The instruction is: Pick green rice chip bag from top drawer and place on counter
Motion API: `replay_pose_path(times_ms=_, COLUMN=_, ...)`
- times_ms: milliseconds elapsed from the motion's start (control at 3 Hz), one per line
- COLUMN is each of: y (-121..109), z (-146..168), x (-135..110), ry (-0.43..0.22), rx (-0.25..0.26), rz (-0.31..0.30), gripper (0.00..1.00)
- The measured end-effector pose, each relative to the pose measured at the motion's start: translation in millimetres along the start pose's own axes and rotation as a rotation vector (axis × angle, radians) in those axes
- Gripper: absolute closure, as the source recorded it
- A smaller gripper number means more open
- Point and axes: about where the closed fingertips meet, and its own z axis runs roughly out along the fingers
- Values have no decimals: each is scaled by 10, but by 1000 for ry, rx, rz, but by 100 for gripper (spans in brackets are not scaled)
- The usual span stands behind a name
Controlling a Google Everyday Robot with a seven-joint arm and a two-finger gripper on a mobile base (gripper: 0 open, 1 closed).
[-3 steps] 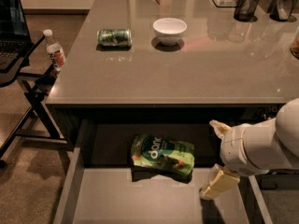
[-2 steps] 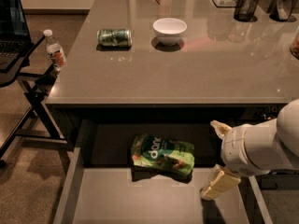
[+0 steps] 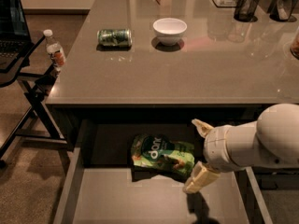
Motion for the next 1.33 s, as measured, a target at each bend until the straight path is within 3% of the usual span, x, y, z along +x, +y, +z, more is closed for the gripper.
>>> replay_pose_path(times_ms=333, y=-41, z=289, x=-47, ry=-92, rx=14, rz=-5, gripper=0)
replay_pose_path(times_ms=667, y=-27, z=559, x=-23, ry=-130, rx=2, rz=1, gripper=0)
replay_pose_path(times_ms=1333, y=-80, z=1067, x=234, ry=-134, rx=-23, rz=41, gripper=0)
